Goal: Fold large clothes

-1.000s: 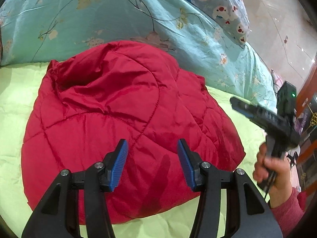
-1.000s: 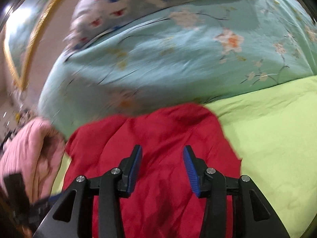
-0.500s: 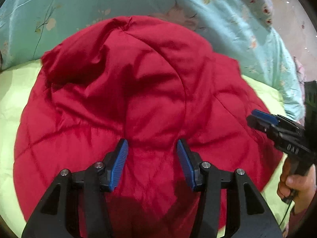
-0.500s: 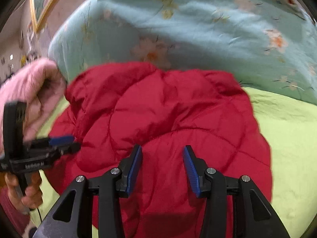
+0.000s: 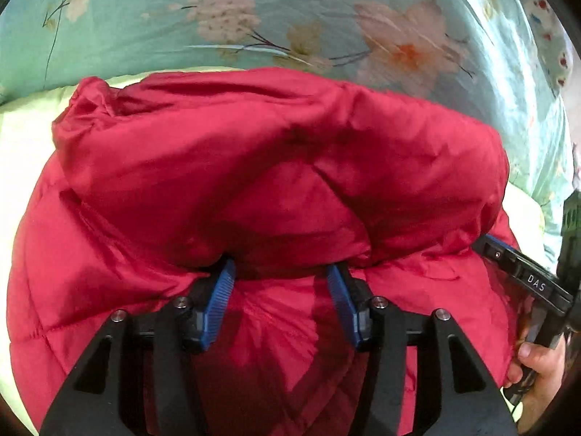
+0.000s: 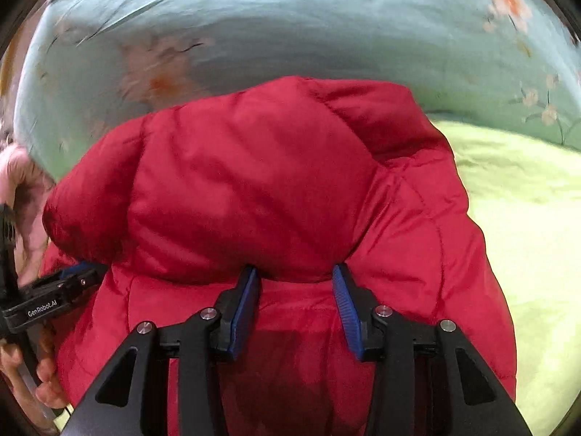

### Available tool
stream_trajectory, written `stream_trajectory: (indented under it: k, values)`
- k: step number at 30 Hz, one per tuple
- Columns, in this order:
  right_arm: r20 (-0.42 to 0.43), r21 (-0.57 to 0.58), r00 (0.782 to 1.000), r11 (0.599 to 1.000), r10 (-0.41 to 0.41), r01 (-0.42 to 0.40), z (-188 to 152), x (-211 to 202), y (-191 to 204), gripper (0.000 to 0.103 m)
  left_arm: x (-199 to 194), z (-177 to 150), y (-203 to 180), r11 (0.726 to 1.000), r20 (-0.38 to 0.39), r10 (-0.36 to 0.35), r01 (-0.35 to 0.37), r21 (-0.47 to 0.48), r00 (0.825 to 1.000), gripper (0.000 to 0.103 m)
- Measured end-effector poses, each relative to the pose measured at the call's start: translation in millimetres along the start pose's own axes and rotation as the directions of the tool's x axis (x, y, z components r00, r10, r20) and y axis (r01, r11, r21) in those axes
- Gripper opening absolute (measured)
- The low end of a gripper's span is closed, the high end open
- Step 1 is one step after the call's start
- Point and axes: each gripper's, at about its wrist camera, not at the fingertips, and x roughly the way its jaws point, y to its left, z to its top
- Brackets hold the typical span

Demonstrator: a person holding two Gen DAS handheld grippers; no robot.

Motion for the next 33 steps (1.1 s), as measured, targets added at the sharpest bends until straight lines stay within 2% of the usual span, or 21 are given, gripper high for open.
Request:
stream_trajectory:
  k: [3, 7, 11, 15, 18, 22, 26, 33]
  values:
    - [0.005, 0.032, 1.000, 0.999, 0.023, -0.024, 0.8, -2.7, -8.0, 0.043, -5.4, 1.2, 11.9, 0.999, -0.012, -0.032, 0.032, -0.026, 0.999, 0.043]
    - [0.037, 0.045, 0.998, 0.997, 0.056, -0.057, -2.9, -19.6, -16.7, 0.045, -23.4, -4.8, 19.0, 0.997, -0.013, -0.073, 0.072, -0.022, 0.997, 0.044]
    - [0.070, 0.063, 0.995, 0.995, 0.074, -0.078, -12.8, -46.9, -27.5, 0.047, -56.1, -22.0, 31.0, 0.995, 0.019, -0.102, 0.102, -0.016, 0.995, 0.044]
    - [0.101, 0.063, 0.991, 0.994, 0.082, -0.089, -21.7, -75.4, -43.7, 0.061, -89.1, -43.8, 34.1, 0.994, 0.056, -0.113, 0.112, 0.006, 0.992, 0.053]
    - [0.122, 0.072, 0.990, 0.994, 0.067, -0.076, -29.7, -95.7, -50.4, 0.067, -109.1, -57.0, 35.3, 0.992, 0.086, -0.124, 0.123, 0.014, 0.989, 0.059]
    - [0.109, 0.065, 0.992, 0.995, 0.062, -0.069, -40.3, -107.6, -62.0, 0.067, -115.3, -64.7, 30.7, 0.995, 0.101, -0.097, 0.096, 0.017, 0.990, 0.061]
    - [0.101, 0.039, 0.994, 0.998, 0.050, -0.055, -53.3, -119.1, -55.5, 0.067, -125.5, -71.8, 34.6, 0.996, 0.109, -0.084, 0.084, 0.010, 0.990, 0.061]
    - [0.103, 0.014, 0.994, 1.000, 0.022, -0.024, -66.5, -137.2, -55.3, 0.072, -146.9, -85.1, 59.3, 0.998, 0.148, -0.052, 0.056, -0.023, 0.988, 0.061]
